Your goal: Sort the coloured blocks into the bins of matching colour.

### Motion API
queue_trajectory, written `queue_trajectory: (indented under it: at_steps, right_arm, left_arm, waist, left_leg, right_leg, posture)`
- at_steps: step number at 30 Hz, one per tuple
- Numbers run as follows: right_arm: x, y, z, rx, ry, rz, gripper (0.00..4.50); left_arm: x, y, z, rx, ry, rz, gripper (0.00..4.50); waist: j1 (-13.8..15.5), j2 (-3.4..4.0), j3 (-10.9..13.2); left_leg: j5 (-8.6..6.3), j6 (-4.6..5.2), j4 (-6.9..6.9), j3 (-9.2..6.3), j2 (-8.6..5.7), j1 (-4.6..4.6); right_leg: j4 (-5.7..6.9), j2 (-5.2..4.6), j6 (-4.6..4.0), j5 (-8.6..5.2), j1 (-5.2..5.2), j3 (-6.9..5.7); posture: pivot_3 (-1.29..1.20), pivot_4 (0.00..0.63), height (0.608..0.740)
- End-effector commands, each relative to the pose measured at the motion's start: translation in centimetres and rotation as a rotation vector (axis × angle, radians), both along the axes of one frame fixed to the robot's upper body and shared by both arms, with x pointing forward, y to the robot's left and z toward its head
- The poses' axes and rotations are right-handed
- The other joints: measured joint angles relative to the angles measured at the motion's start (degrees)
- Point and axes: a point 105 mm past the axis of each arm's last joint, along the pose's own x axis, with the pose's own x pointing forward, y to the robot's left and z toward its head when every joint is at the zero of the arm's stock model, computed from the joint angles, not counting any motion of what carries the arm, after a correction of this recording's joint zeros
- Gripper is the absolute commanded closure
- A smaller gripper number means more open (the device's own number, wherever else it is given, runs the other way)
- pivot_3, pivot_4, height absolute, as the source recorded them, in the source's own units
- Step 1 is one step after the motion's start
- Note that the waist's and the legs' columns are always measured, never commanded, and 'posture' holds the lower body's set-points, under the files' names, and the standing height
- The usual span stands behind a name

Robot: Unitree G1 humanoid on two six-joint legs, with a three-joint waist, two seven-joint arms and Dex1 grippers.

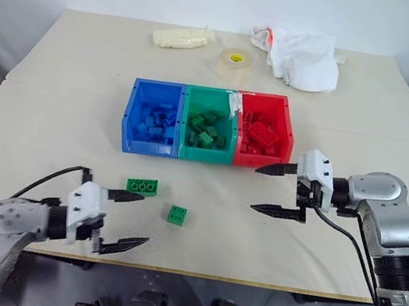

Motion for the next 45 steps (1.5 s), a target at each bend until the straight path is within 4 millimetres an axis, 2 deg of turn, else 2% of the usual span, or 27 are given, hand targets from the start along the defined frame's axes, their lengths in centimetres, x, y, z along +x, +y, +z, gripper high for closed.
queue_trajectory:
  at_steps: [1,8,14,24,27,31,33,35,39,42,45]
  right_arm:
    - [-0.4,-0.3,1.0,0.006,-0.043,-0.012,0.03]
    - [-0.9,-1.2,1.0,0.010,-0.052,-0.068,0.03]
    - [-1.4,-1.8,1.0,0.014,-0.055,-0.118,0.03]
    - [-1.5,-2.3,1.0,0.020,-0.066,-0.159,0.00]
    - [-1.5,-2.3,1.0,0.025,-0.071,-0.163,0.00]
    - [-1.4,-2.4,1.1,0.034,-0.079,-0.172,0.00]
    - [-1.3,-2.5,1.2,0.040,-0.086,-0.183,0.00]
    - [-1.3,-2.5,1.3,0.046,-0.091,-0.192,0.00]
    - [-1.4,-2.6,1.4,0.054,-0.100,-0.206,0.00]
    - [-1.5,-2.6,1.4,0.057,-0.103,-0.213,0.00]
    - [-1.6,-2.6,1.4,0.061,-0.108,-0.221,0.00]
  left_arm:
    - [1.4,-1.2,-0.9,0.021,-0.024,-0.058,0.00]
    - [3.2,-3.5,-2.2,0.046,-0.003,-0.195,0.00]
    - [3.9,-4.6,-3.0,0.117,-0.024,-0.278,0.00]
    - [4.7,-4.8,-2.0,0.114,-0.054,-0.286,3.01]
    - [5.4,-4.9,-1.1,0.087,-0.084,-0.253,3.01]
    - [6.8,-5.7,1.5,0.007,-0.159,-0.190,3.01]
    - [8.5,-6.2,4.0,-0.061,-0.228,-0.119,3.01]
    - [9.9,-6.4,5.7,-0.096,-0.274,-0.061,3.01]
    - [13.1,-6.5,8.1,-0.128,-0.358,0.051,3.01]
    - [14.9,-6.6,9.1,-0.136,-0.406,0.110,3.01]
    - [16.5,-6.8,9.6,-0.141,-0.434,0.164,1.94]
  waist:
    - [-0.2,-0.01,0.0]
    - [-0.2,-0.01,0.0]
    - [0.0,-0.01,0.0]
    - [-0.1,-0.01,0.0]
    - [-0.1,-0.01,0.0]
    - [-0.1,-0.03,0.0]
    - [0.1,-0.05,0.0]
    - [0.4,-0.09,0.1]
    - [0.7,-0.10,0.1]
    - [0.5,-0.11,0.1]
    - [0.8,-0.22,0.1]
  left_leg:
    - [0.00,0.00,-0.01,0.02,0.00,0.00]
    - [-0.01,-0.01,0.06,0.02,0.00,-0.01]
    - [-0.01,-0.01,0.16,0.01,-0.02,-0.01]
    - [-0.01,-0.01,0.24,0.03,-0.03,-0.02]
    - [-0.01,-0.01,0.22,0.02,-0.03,-0.02]
    - [-0.01,-0.01,0.26,0.01,-0.03,-0.04]
    - [-0.01,-0.01,0.30,0.01,-0.04,-0.04]
    - [-0.01,-0.01,0.44,-0.06,-0.06,-0.13]
    - [-0.01,0.00,0.51,-0.05,-0.11,-0.15]
    - [-0.01,0.00,0.50,0.00,-0.10,-0.14]
    - [-0.01,0.00,0.56,-0.04,-0.11,-0.19]
  right_leg:
    - [0.00,0.01,0.00,0.00,-0.01,0.01]
    - [0.18,0.01,0.00,0.00,-0.08,0.00]
    - [0.24,0.00,0.01,0.00,-0.05,-0.01]
    - [0.28,0.00,0.01,0.01,-0.05,0.02]
    - [0.28,0.00,0.01,0.01,-0.05,0.02]
    - [0.28,0.01,0.03,0.01,-0.05,0.00]
    - [0.30,0.01,0.03,0.01,-0.05,0.00]
    - [0.32,0.02,0.04,0.02,-0.05,-0.04]
    - [0.35,0.00,0.07,0.03,-0.05,-0.04]
    - [0.36,0.01,0.07,0.04,-0.07,-0.03]
    - [0.38,0.02,0.08,0.04,-0.08,-0.06]
  posture:
    - [0.00,0.150,0.740]
    - [0.00,0.150,0.740]
    - [0.00,0.150,0.740]
    - [0.00,0.150,0.740]
    - [0.00,0.150,0.740]
    - [0.00,0.150,0.740]
    - [0.00,0.150,0.740]
    - [0.00,0.150,0.740]
    - [0.00,0.150,0.740]
    - [0.00,0.150,0.740]
    - [0.00,0.150,0.740]
